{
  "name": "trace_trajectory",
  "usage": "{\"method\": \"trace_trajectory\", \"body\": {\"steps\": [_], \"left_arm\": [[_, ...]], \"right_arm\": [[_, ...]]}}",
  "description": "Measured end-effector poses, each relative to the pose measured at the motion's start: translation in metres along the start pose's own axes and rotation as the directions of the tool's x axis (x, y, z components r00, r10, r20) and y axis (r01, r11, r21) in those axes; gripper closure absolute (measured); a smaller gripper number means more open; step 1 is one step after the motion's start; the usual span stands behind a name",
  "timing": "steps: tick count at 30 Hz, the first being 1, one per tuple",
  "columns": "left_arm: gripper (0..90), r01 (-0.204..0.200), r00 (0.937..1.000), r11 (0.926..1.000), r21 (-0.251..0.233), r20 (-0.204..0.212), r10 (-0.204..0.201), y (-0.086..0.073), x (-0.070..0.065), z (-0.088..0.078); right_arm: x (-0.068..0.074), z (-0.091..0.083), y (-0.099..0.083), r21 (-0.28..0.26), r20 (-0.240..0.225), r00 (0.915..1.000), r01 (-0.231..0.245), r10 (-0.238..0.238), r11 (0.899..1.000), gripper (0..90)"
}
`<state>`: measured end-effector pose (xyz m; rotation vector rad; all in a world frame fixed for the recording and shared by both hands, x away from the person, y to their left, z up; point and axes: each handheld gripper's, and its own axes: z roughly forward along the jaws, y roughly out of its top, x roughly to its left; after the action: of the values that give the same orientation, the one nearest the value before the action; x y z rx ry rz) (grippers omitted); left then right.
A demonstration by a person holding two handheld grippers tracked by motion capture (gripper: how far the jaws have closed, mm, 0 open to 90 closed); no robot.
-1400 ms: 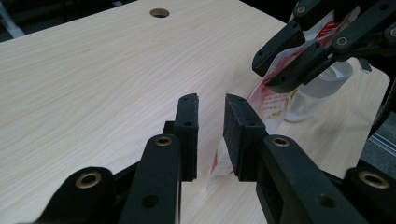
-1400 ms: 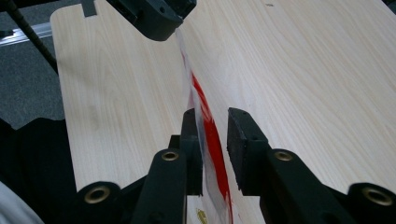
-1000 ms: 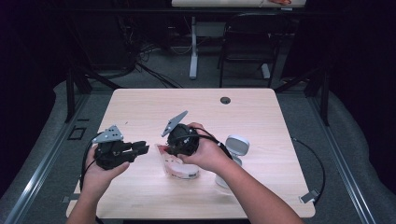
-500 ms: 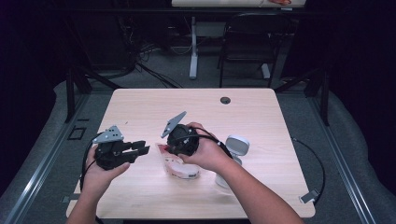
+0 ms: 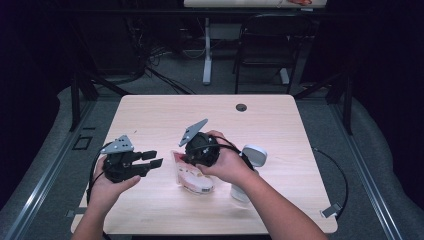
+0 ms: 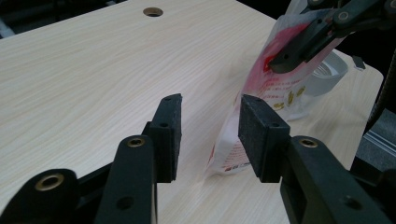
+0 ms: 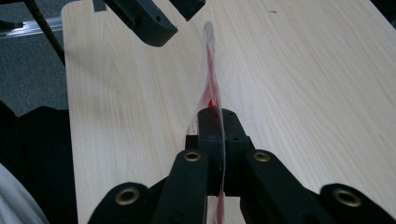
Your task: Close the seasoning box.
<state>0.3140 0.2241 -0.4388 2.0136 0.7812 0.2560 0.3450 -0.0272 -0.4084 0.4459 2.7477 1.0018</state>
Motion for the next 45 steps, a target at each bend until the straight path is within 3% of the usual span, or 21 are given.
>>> {"method": "trace_trajectory", "body": {"steps": [8,18,28,34,42,45], "left_arm": [[56.8,-0.003,0.9999,1.0000,0.001,0.011,0.003,-0.001,-0.001,0.003],[53.0,-0.036,0.9987,0.9993,0.007,0.037,0.035,-0.003,-0.004,0.010],[47.0,-0.071,0.9940,0.9975,-0.009,0.083,0.071,-0.005,-0.009,0.020],[45.6,-0.080,0.9929,0.9968,-0.005,0.089,0.080,-0.006,-0.011,0.025],[45.9,-0.059,0.9840,0.9980,-0.022,0.167,0.062,-0.010,-0.014,0.034],[45.9,-0.065,0.9823,0.9978,-0.014,0.175,0.067,-0.011,-0.014,0.037]], "right_arm": [[0.002,-0.013,-0.002,-0.049,-0.002,1.0000,-0.008,0.008,0.999,89.7],[0.000,-0.029,-0.006,-0.089,-0.008,0.9999,-0.014,0.013,0.996,89.7],[-0.002,-0.046,-0.004,-0.112,-0.003,0.9999,0.011,-0.012,0.994,89.7],[-0.001,-0.053,-0.003,-0.120,-0.002,0.9998,0.020,-0.021,0.993,89.7],[0.003,-0.059,0.000,-0.129,0.003,0.9995,0.033,-0.033,0.991,89.7],[0.004,-0.061,0.001,-0.133,0.004,0.9993,0.039,-0.038,0.990,89.7]]}}
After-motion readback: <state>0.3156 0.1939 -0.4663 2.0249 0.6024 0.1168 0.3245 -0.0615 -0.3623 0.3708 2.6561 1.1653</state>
